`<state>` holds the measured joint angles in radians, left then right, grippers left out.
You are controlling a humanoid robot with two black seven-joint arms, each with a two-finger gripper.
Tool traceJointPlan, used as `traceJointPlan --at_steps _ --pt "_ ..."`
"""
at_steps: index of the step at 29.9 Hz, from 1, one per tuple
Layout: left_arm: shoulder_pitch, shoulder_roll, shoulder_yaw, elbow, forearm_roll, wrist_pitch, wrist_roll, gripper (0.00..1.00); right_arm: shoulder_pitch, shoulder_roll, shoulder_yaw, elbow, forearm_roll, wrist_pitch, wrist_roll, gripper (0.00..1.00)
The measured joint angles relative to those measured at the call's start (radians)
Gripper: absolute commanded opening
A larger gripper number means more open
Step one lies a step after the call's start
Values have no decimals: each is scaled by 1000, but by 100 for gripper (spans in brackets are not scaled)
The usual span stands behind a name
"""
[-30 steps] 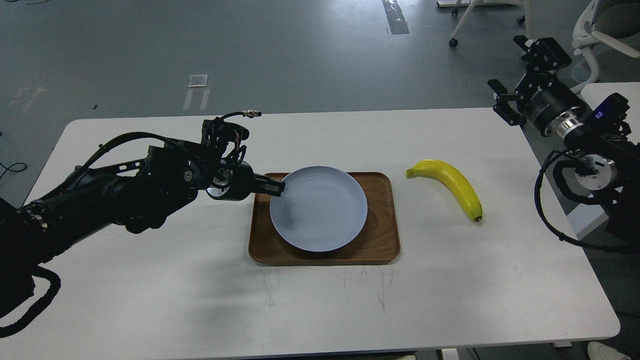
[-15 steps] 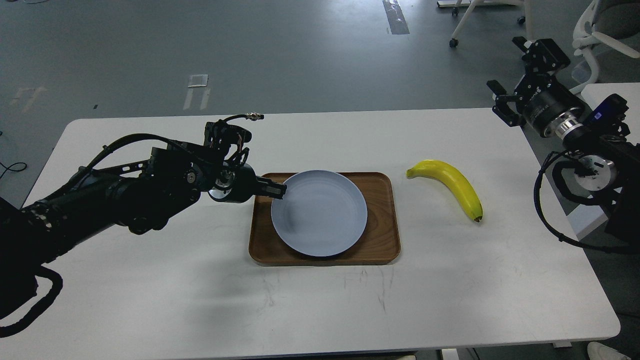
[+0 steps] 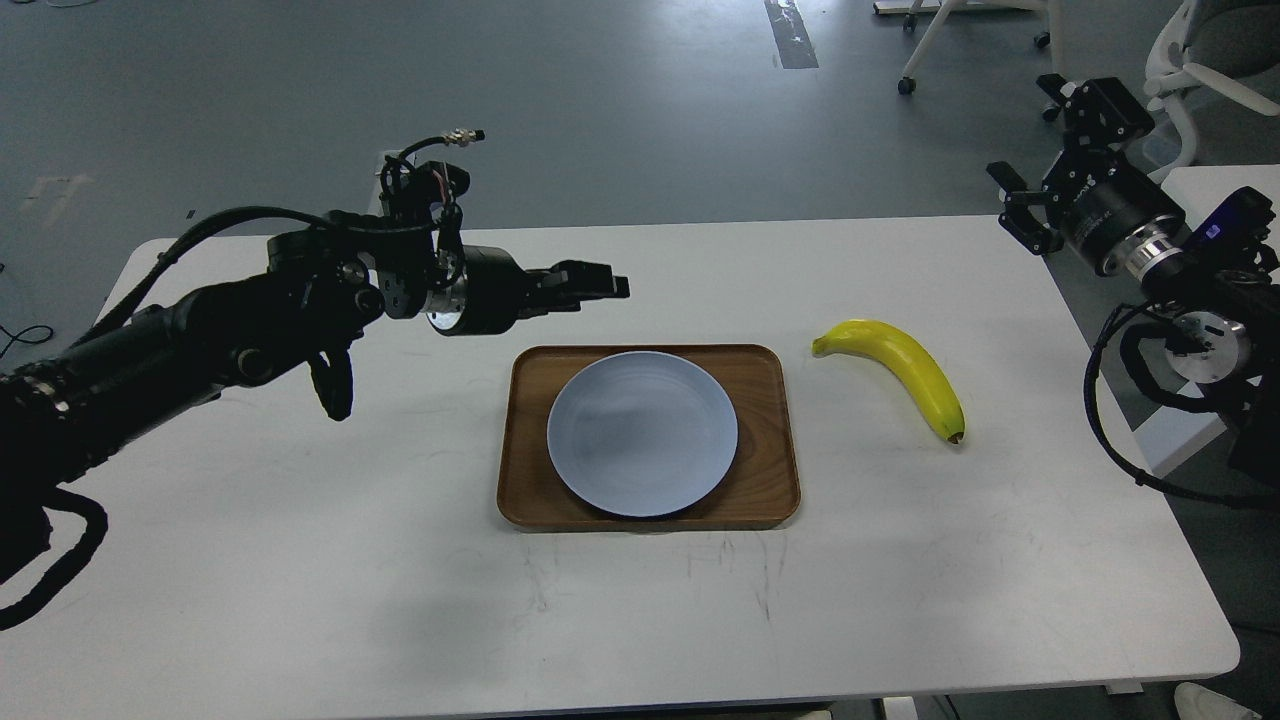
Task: Place banana on plate with both arms
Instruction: 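Raise the left gripper away from the plate, then reach the right gripper to the yellow banana and grasp it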
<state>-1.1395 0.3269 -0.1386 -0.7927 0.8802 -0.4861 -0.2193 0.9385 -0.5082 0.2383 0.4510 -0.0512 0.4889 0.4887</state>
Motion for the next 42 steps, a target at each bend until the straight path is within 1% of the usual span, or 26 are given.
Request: traceJointPlan --at_steps 3,5,6,8,10,11,16,19,23,27,30,42 --pt "-3 62 -47 1 -259 3 -48 99 32 -22 -97 5 -54 0 0 100" --pt "1 97 -82 1 -363 3 -95 99 68 -39 -154 6 -111 0 0 100" --pt "8 110 -98 1 -391 3 -117 99 85 -47 -178 6 -143 0 0 100" --pt "34 140 -142 -1 -429 3 -175 99 131 -64 -231 6 -244 0 0 100" --pt "65 160 -189 -5 -440 3 -212 99 172 -73 -265 6 -343 0 0 100" --pt "79 166 -214 -7 -443 3 -221 99 190 -76 -278 6 -390 0 0 100" --pt "147 172 -300 -15 -445 3 -231 99 241 -75 -346 8 -665 0 0 100" --pt "162 168 -309 -29 -445 2 -231 99 248 -52 -401 23 -820 0 0 100" --pt "172 157 -311 -35 -443 2 -232 99 244 -1 -533 49 -978 0 0 100" --pt "174 148 -311 -37 -442 3 -232 99 234 48 -654 46 -1007 -4 0 100" --pt "178 146 -311 -38 -442 3 -232 99 231 89 -699 32 -1010 -11 0 100" --pt "187 143 -312 -37 -442 3 -233 99 201 170 -722 -78 -1010 -33 0 100"
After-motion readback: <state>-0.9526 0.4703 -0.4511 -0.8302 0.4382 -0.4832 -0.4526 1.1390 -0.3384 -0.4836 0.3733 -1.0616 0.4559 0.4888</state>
